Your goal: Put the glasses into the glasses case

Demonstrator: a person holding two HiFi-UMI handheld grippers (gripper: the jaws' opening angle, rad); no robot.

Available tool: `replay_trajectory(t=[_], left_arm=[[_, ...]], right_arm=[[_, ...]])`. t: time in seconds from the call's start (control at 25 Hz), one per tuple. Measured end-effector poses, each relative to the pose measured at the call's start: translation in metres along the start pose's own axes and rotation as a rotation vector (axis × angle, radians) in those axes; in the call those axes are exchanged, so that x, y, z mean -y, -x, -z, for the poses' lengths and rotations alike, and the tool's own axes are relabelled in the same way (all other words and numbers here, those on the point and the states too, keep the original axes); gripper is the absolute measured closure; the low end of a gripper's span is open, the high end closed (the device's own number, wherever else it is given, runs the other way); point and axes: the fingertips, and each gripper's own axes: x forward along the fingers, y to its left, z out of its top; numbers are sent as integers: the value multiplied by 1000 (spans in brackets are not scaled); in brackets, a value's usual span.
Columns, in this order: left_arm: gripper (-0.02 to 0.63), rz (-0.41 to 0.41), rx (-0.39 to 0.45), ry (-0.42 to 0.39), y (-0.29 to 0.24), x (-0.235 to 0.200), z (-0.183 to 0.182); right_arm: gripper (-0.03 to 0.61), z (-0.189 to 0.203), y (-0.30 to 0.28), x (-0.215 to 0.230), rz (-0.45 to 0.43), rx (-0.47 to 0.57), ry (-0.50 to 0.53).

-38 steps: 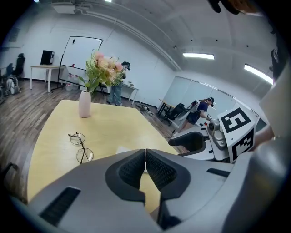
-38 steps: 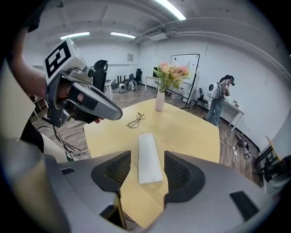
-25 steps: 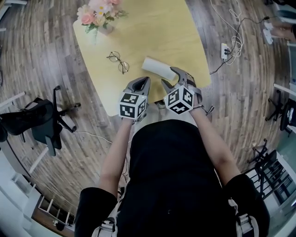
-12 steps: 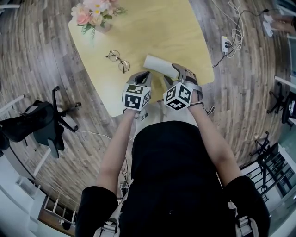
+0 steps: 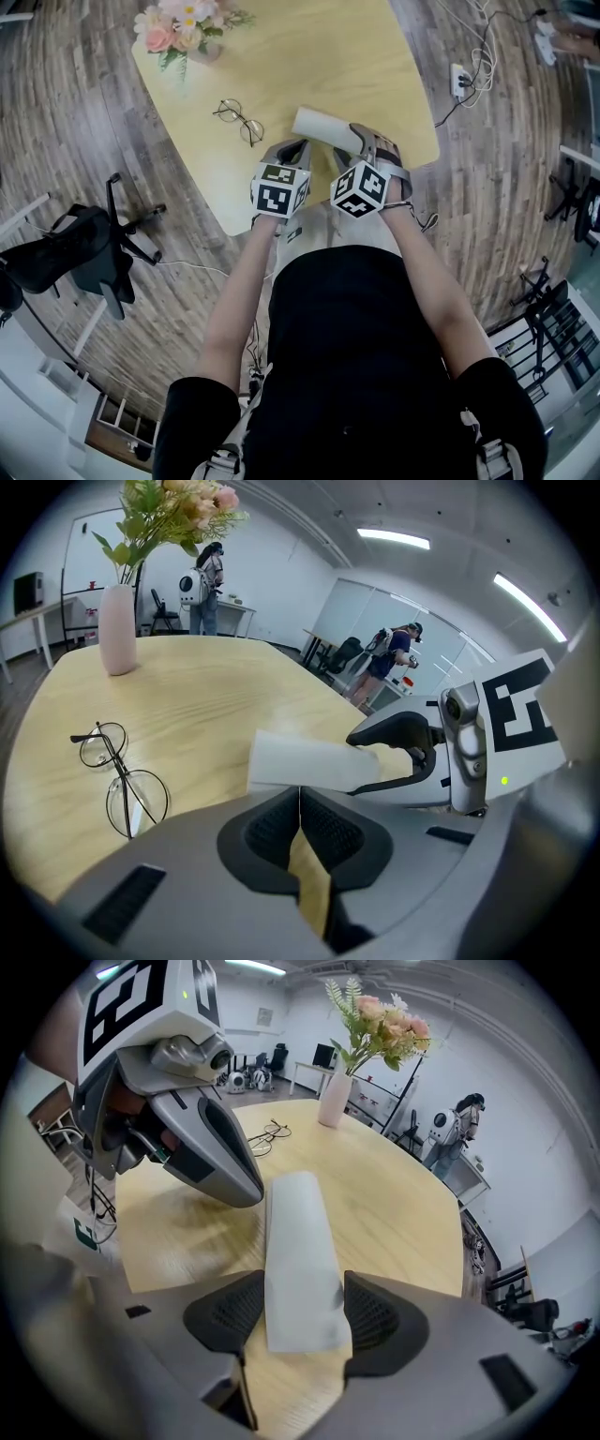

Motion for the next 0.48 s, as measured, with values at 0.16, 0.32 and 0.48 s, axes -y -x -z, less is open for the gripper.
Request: replay_trajectory(t=[0.16, 0.32, 0.48], left_arm=[[589, 4, -4, -15, -4, 1, 0], [589, 5, -11, -19, -6, 0, 0], [589, 4, -12, -16, -10, -1, -2]], right_arm=[[299, 0, 0, -2, -7, 6, -18], [301, -1, 1, -2, -32, 10, -35], [302, -1, 2, -1, -53, 14, -42]])
